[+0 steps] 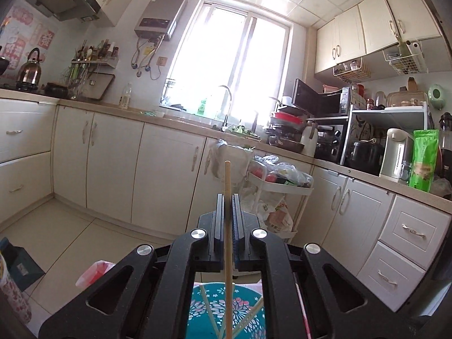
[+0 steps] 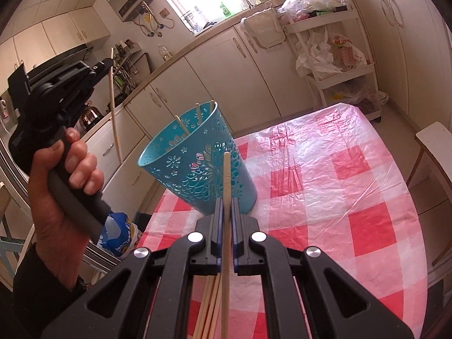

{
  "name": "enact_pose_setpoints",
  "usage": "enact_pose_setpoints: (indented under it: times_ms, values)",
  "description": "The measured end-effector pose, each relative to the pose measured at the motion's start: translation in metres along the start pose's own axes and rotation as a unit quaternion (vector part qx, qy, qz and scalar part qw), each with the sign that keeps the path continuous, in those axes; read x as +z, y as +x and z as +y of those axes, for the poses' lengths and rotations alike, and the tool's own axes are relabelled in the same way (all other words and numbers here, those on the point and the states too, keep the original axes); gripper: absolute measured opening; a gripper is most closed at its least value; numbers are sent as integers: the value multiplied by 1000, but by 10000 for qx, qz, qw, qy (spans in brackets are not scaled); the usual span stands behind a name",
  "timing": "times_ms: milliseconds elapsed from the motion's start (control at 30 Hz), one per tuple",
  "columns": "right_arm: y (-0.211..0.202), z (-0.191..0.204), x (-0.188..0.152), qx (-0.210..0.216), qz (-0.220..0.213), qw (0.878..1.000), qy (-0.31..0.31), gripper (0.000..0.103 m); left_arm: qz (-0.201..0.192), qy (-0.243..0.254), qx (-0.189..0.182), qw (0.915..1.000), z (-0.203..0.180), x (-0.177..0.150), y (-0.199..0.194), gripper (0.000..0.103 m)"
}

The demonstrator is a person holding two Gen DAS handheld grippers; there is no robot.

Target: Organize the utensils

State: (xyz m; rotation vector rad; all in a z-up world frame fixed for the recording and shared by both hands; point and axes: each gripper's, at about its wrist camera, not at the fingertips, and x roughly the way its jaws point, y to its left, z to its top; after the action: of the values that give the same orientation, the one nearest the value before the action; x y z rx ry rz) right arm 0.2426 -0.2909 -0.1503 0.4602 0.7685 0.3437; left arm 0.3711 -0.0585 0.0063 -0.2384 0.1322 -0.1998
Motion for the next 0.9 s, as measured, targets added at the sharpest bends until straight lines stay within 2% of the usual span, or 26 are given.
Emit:
enact_pose_setpoints:
  times_ms: [167,400,700,900]
  values:
    - [0,0,1,28,-21,10000,10,6,-66,-2,156,9999,8,-6,23,4]
    - [1,-1,4,31,-30,10000,43,6,350,238,299,9987,11,-37,40,5]
    - [-1,1,3,15,-63,10000,34,6,617,335,385,9968,15,-60,32,5]
    - [-7,5,4,36,-152,9999,36,6,1041,407,438,9928,13,-71,24,5]
